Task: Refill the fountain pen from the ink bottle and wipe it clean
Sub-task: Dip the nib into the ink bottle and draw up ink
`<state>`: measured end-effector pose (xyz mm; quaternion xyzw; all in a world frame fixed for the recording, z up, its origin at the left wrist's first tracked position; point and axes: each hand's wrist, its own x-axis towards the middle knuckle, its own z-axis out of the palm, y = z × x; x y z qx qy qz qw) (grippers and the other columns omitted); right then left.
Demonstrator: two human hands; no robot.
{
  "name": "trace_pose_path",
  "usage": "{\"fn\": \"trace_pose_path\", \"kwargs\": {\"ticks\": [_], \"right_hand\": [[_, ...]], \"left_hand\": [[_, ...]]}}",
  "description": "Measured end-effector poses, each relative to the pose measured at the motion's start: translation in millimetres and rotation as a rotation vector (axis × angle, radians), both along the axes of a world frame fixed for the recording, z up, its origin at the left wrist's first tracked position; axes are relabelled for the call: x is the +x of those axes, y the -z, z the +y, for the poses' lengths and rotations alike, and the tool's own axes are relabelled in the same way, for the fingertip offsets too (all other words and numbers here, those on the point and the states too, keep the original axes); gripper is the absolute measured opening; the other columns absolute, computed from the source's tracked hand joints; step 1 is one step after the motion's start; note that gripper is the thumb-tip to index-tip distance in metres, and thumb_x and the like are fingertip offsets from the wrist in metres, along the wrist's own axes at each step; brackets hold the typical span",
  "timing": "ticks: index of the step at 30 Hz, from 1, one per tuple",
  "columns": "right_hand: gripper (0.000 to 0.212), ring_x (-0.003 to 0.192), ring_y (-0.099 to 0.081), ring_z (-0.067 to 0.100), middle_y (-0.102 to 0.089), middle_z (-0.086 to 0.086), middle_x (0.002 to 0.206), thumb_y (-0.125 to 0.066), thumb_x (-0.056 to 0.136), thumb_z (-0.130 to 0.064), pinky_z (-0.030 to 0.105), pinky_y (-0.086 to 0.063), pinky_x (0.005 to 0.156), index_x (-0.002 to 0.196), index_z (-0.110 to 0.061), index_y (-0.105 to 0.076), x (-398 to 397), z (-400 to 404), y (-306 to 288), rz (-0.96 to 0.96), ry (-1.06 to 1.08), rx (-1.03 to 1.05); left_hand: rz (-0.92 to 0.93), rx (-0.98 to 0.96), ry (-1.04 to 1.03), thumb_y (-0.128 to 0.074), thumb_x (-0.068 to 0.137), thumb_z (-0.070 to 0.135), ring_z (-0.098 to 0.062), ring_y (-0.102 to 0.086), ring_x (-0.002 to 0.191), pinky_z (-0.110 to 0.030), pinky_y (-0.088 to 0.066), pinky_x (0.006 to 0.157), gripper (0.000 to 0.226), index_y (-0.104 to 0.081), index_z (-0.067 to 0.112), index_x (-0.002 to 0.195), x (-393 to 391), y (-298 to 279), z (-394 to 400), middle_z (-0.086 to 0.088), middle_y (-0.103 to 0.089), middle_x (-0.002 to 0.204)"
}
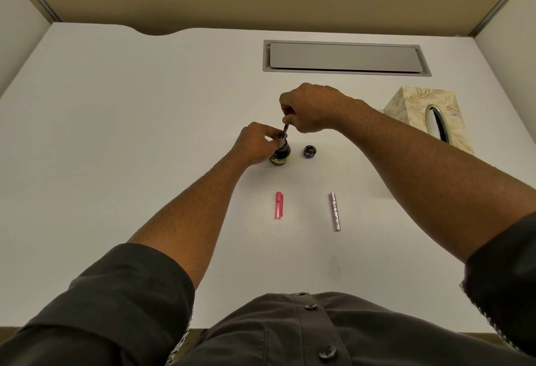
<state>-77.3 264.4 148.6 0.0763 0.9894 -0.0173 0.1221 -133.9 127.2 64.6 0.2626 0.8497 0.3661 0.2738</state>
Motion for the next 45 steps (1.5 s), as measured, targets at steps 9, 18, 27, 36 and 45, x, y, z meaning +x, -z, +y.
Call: {"fn": "trace_pose_path", "kwargs": {"ticks": [9,18,27,36,45], "right_hand": [[0.032,0.081,-0.052,0.020,-0.050,0.003,0.089,-0.043,0.101,-0.038,0.035,-0.042,0.068,0.109,-0.012,-0.060,-3,-8,2,-0.023,0.015,0.094],[0.035,0.081,-0.054,0.020,-0.053,0.002,0.087,-0.042,0.101,-0.042,0.034,-0.043,0.067,0.107,-0.013,-0.062,-1,-8,0,-0.009,0.030,0.069],[0.036,0.080,-0.054,0.020,-0.054,0.003,0.085,-0.042,0.101,-0.041,0.033,-0.042,0.066,0.103,-0.012,-0.062,6,-10,-9,0.029,0.056,0.043],[0.030,0.074,-0.052,0.020,-0.048,-0.001,0.072,-0.047,0.098,-0.041,0.032,-0.039,0.064,0.080,-0.017,-0.053,25,-15,-22,0.165,0.086,-0.012],[0.037,0.051,-0.041,0.011,-0.050,-0.001,0.055,-0.052,0.094,-0.037,0.023,-0.030,0.050,0.065,-0.013,-0.054,85,-29,-18,0.281,0.253,-0.146]], "left_hand": [[-0.014,-0.006,-0.015,-0.067,0.086,0.026,-0.015,-0.062,0.089,-0.024,-0.044,0.072,0.022,-0.073,0.023,0.107,0,0,-1,0.000,-0.071,0.111],[0.015,-0.004,0.006,-0.067,0.087,0.024,-0.013,-0.060,0.089,-0.023,-0.044,0.074,0.025,-0.072,0.019,0.111,1,-4,-2,-0.003,-0.070,0.113],[0.045,-0.029,0.033,-0.066,0.088,0.027,-0.014,-0.056,0.102,-0.026,-0.042,0.079,0.027,-0.071,0.024,0.114,-1,-13,-3,-0.004,-0.066,0.118],[0.127,0.056,0.028,-0.064,0.088,0.028,-0.018,-0.056,0.113,-0.028,-0.043,0.087,0.025,-0.071,0.024,0.112,10,-27,-5,-0.001,-0.065,0.122],[0.545,0.097,0.126,-0.054,0.094,0.026,-0.014,-0.056,0.083,-0.025,-0.039,0.069,0.026,-0.071,0.026,0.113,35,-38,-17,-0.001,-0.070,0.091]]}}
